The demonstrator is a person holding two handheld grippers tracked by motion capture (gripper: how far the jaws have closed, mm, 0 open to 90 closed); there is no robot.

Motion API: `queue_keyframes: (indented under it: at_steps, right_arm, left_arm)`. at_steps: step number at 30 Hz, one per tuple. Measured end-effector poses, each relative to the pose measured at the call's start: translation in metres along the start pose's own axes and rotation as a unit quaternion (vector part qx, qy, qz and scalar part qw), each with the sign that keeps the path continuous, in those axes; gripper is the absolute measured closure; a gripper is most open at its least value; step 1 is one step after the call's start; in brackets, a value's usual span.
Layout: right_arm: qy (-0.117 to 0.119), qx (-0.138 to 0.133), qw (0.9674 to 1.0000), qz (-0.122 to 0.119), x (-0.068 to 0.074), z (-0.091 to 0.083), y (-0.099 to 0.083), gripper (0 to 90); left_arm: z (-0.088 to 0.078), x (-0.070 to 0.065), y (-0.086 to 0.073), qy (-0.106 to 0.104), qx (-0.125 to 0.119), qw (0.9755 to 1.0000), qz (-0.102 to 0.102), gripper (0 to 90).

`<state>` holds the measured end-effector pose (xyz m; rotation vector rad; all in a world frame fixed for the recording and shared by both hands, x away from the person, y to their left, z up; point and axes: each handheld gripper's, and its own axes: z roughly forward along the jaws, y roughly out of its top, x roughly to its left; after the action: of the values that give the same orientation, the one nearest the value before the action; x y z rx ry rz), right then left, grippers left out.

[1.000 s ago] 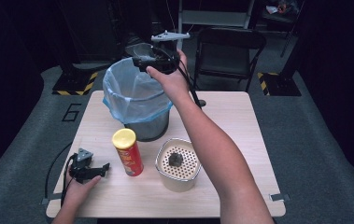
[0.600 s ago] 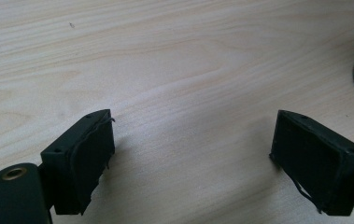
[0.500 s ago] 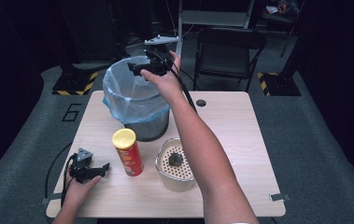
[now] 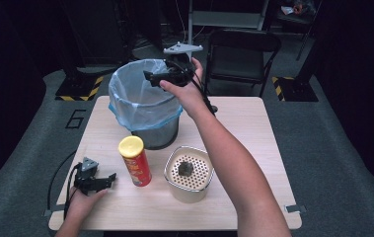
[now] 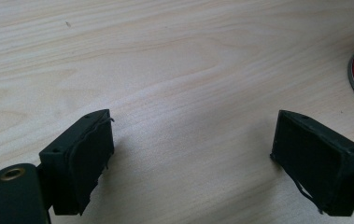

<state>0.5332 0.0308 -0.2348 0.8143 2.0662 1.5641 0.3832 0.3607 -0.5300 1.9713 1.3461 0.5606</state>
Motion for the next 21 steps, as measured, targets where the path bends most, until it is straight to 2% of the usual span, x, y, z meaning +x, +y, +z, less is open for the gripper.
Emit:
queue_keyframes:
  at_steps: [2, 4, 7, 9, 13, 15, 16, 20, 21]
  right_arm:
    - [-0.002, 0.003, 1.0000, 0.001, -0.002, -0.010, -0.004, 14.6]
    - [-0.017, 0.007, 0.9998, -0.001, -0.006, -0.021, -0.010, 16.6]
    - [-0.018, 0.009, 0.9998, -0.005, -0.012, -0.038, -0.020, 16.6]
    - [-0.019, 0.015, 0.9996, -0.015, -0.017, -0.050, -0.028, 16.6]
    - [-0.028, 0.015, 0.9994, -0.016, -0.027, -0.079, -0.047, 17.0]
    - [-0.040, 0.016, 0.9990, -0.015, -0.033, -0.092, -0.056, 19.6]
    - [-0.048, 0.017, 0.9986, -0.014, -0.036, -0.098, -0.061, 20.5]
    - [-0.069, 0.017, 0.9974, -0.012, -0.047, -0.118, -0.079, 21.9]
    - [-0.070, 0.011, 0.9975, -0.008, -0.049, -0.122, -0.083, 22.3]
  left_arm:
    - [0.000, 0.000, 0.000, 0.001, 0.002, 1.0000, 0.005, 11.5]
    - [0.000, 0.000, 0.000, 0.001, 0.002, 1.0000, 0.005, 11.4]
    - [0.000, 0.000, 0.000, 0.001, 0.002, 1.0000, 0.004, 11.5]
    - [0.001, -0.001, 0.000, 0.005, -0.009, 0.9999, 0.002, 11.8]
    - [-0.001, -0.002, 0.000, 0.007, -0.005, 1.0000, 0.004, 14.8]
    - [-0.002, -0.003, 0.000, 0.000, 0.004, 1.0000, 0.005, 15.6]
    - [-0.002, -0.003, 0.000, -0.001, -0.002, 1.0000, 0.003, 15.7]
    - [-0.004, -0.004, 0.002, -0.015, 0.001, 0.9998, -0.015, 16.4]
    - [-0.004, -0.004, 0.002, -0.014, -0.003, 0.9998, -0.011, 16.4]
